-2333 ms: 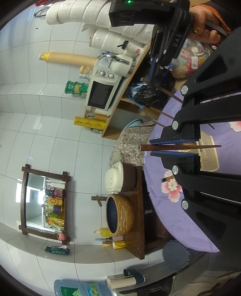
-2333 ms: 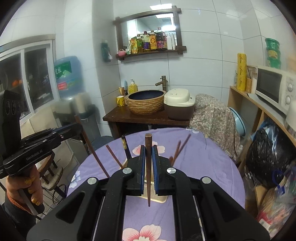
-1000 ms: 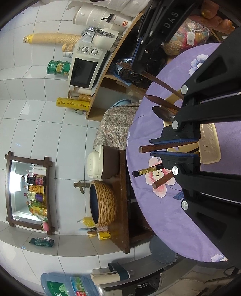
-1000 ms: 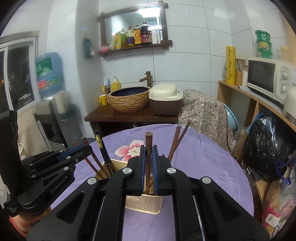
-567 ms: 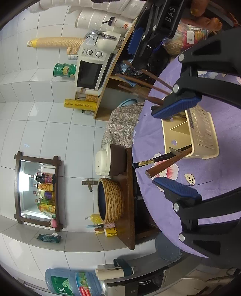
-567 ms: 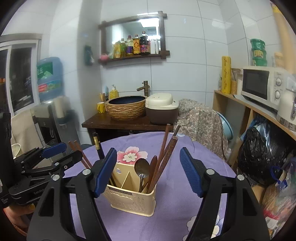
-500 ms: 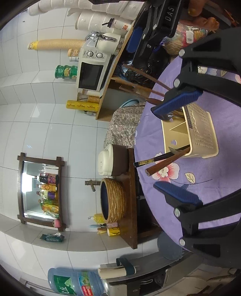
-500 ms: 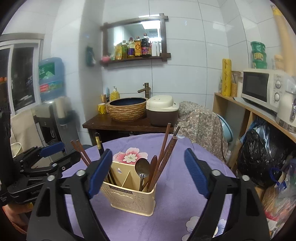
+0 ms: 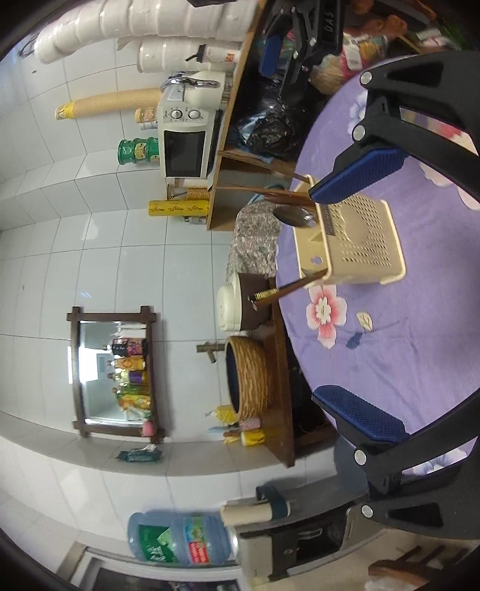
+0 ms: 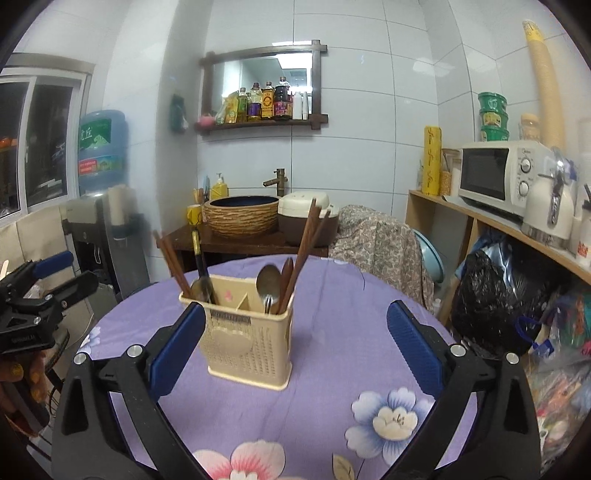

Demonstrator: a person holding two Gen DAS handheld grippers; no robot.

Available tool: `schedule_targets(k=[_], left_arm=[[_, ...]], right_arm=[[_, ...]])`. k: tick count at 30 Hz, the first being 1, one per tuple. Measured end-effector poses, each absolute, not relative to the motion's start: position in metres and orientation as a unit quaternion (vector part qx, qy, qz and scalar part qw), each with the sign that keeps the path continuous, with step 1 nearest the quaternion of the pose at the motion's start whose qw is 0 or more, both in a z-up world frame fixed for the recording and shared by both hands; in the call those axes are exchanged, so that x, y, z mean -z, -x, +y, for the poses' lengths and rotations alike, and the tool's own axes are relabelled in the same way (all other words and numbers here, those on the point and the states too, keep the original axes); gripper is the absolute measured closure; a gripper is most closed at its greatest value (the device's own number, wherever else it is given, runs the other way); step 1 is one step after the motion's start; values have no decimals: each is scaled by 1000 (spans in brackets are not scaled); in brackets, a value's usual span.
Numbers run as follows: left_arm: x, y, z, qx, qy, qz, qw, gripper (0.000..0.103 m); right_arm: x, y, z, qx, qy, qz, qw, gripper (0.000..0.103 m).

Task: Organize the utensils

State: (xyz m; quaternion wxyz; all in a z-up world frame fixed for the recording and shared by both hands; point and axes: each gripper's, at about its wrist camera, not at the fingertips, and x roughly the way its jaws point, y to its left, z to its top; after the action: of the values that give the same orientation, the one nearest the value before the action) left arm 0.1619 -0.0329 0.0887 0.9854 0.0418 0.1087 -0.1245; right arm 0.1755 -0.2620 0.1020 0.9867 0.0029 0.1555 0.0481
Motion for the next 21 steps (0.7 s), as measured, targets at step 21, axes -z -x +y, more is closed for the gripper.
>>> schedule_targets(k=[21], left_arm=[[-16,-27,-5,69,3,116,991,5]], right_arm=[[-1,-16,-211,-13,10,146,989,6]])
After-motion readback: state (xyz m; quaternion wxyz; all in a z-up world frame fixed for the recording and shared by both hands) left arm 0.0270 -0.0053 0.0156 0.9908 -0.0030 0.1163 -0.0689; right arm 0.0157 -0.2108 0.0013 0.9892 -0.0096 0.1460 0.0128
